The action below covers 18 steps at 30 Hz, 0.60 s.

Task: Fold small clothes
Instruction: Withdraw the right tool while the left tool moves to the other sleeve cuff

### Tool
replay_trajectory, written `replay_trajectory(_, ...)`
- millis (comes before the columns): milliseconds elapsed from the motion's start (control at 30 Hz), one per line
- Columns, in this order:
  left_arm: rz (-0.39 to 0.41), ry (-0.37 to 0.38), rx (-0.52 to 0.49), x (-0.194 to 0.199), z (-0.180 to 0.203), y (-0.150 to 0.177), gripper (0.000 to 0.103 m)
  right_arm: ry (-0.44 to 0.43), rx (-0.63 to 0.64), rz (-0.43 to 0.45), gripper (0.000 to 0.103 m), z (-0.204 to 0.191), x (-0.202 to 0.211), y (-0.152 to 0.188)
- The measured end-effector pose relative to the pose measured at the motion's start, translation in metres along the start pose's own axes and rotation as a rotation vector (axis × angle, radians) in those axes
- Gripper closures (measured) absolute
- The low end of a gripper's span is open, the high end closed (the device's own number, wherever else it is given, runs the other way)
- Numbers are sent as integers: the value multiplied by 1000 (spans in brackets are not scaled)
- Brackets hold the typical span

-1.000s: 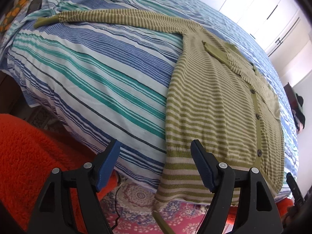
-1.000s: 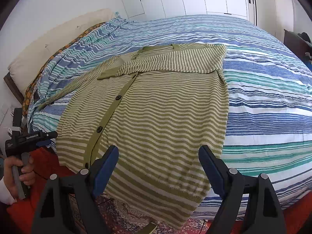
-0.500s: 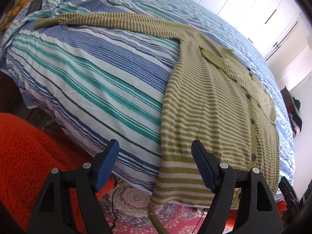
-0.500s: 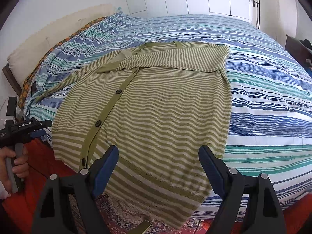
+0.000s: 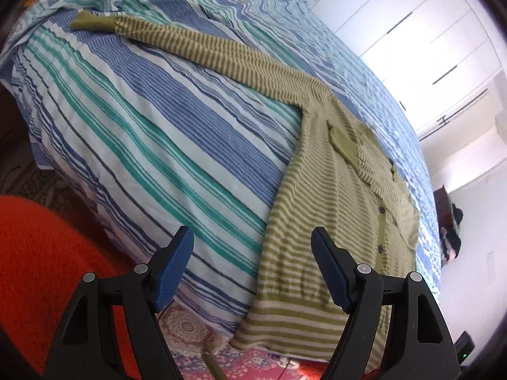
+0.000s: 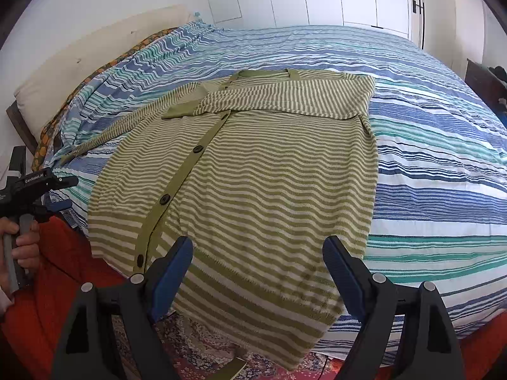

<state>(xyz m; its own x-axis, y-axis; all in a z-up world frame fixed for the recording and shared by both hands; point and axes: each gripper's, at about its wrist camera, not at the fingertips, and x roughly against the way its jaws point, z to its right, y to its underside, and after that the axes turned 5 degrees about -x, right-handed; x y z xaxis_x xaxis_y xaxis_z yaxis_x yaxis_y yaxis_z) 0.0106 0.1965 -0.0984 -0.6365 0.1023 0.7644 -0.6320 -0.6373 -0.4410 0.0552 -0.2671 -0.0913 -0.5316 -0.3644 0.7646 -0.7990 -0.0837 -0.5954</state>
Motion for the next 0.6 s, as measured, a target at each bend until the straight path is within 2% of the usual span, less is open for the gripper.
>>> replay_trajectory(167,190,-24,181,21,-72,-85,25,3,12,-16,19,-2,-3,0)
replay_trajectory(233,225,-49,267,20,-109,-112,26,7,11,-18,19,-2,-3,-1)
replay_trajectory(333,209,-114,345,5,-155,-142,31,16,1,-29,19,0,-5,-1)
replay_trajectory(500,159,-226,371,-21,-196,-181,33,36,-2,-64,19,0,-14,0)
replay_trajectory(567,155,-235,386,-27,-205,-198,34,43,8,-79,19,-2,-17,0)
replay_trajectory(600,158,-214,390,-29,-204,-208,39,47,14,-85,19,-3,-19,0)
